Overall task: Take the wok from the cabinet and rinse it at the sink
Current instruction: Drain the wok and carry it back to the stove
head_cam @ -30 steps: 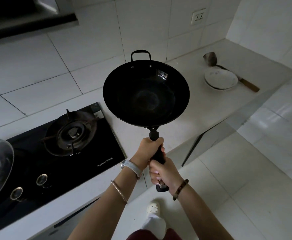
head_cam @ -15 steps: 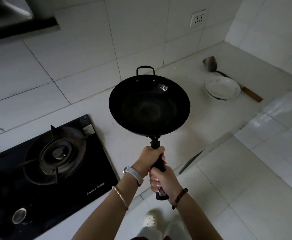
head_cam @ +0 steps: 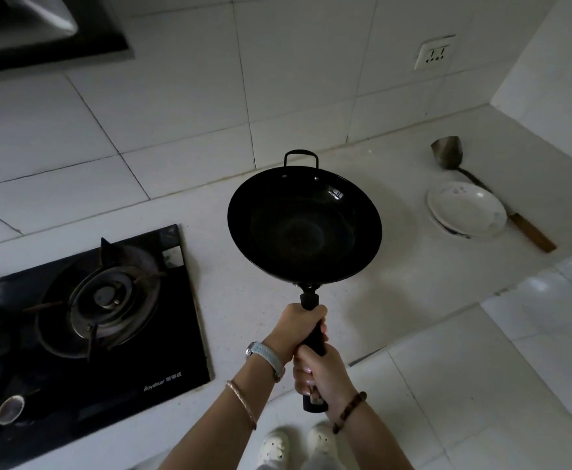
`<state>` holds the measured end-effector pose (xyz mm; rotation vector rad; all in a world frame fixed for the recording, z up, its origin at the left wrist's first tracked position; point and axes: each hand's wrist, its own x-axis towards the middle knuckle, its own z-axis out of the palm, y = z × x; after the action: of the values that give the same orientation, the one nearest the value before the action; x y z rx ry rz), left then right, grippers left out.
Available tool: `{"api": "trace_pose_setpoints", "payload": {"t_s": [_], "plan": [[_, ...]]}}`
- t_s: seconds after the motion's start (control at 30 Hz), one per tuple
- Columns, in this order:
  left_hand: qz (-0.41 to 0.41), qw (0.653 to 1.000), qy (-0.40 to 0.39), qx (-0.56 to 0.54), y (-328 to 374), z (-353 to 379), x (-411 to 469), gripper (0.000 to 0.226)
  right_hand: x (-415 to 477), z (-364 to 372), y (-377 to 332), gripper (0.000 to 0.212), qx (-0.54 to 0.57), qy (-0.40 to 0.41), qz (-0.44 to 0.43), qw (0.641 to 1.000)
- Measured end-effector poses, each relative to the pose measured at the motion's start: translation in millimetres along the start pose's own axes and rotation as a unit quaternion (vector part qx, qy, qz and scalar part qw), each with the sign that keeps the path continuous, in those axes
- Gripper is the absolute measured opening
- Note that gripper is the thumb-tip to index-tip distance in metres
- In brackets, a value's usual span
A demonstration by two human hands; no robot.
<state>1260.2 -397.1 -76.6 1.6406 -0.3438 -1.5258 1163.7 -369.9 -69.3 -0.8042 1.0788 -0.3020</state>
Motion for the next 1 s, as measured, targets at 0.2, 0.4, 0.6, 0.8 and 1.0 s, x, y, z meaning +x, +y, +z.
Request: {"api": "trace_pose_setpoints", "payload": {"t_s": [0.2,0.4,0.6,0.8,1.0], "plan": [[0.004,1.000,0.022,0.003,-1.1,4.4,5.2,0.023,4.1,-9.3,-4.0,0.038,-0.020,-0.021,0.016,0.999],[-0.008,0.999,0.023,-0.026,0.9,9.6,6.9,0.025,2.0,-16.5,-13.8,0.036,-0.065,-0.029,0.027,0.997],[-0.030,0.997,0.004,-0.074,2.9,8.8,5.9,0.028,1.9,-17.8,-16.2,0.021,-0.041,-0.032,0.040,0.998],[-0.019,0.999,0.009,-0.034,-12.5,0.5,-5.8,0.015,6.6,-16.2,-4.2,0.016,-0.061,-0.028,0.055,0.996],[0.015,0.999,0.029,-0.007,-23.6,-11.0,-16.1,0.004,19.1,-10.4,5.6,0.017,-0.093,-0.040,0.078,0.992]]}}
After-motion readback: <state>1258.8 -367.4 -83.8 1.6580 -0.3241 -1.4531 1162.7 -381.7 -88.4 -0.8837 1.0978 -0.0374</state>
